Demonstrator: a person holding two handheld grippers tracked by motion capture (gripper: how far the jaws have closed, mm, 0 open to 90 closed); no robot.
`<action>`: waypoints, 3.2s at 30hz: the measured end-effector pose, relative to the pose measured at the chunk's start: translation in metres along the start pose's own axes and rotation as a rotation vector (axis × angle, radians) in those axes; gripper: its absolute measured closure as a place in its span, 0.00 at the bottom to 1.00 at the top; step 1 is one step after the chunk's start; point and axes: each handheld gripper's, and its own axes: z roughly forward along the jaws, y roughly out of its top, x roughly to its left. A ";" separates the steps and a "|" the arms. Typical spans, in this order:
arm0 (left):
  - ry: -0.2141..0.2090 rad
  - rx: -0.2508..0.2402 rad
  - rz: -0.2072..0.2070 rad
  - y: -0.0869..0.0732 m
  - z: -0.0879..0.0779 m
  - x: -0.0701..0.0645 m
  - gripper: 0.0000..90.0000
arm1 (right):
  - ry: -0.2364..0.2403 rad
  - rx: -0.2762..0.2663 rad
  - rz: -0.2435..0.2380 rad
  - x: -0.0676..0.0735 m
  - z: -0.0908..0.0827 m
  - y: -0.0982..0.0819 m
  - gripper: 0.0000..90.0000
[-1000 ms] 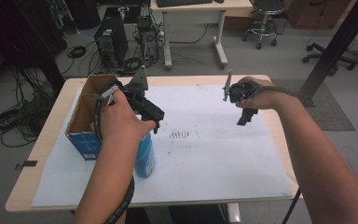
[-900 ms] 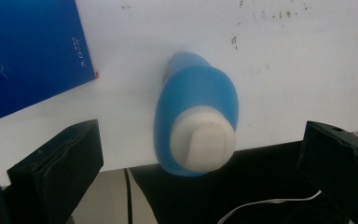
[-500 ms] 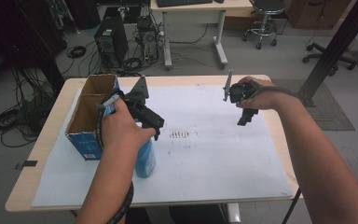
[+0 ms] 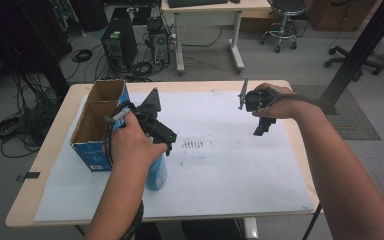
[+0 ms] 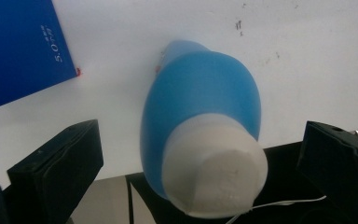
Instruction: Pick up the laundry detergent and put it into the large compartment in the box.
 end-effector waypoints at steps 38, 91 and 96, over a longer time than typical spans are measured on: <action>0.027 -0.015 0.052 0.001 0.019 -0.001 0.04 | 0.011 0.008 -0.004 0.001 0.009 0.001 0.05; 0.051 -0.021 0.020 0.001 0.026 -0.001 0.32 | 0.016 0.003 0.001 0.003 0.015 0.000 0.05; 0.031 -0.019 0.012 0.001 0.027 -0.001 0.39 | 0.017 0.003 0.004 0.003 0.014 -0.001 0.05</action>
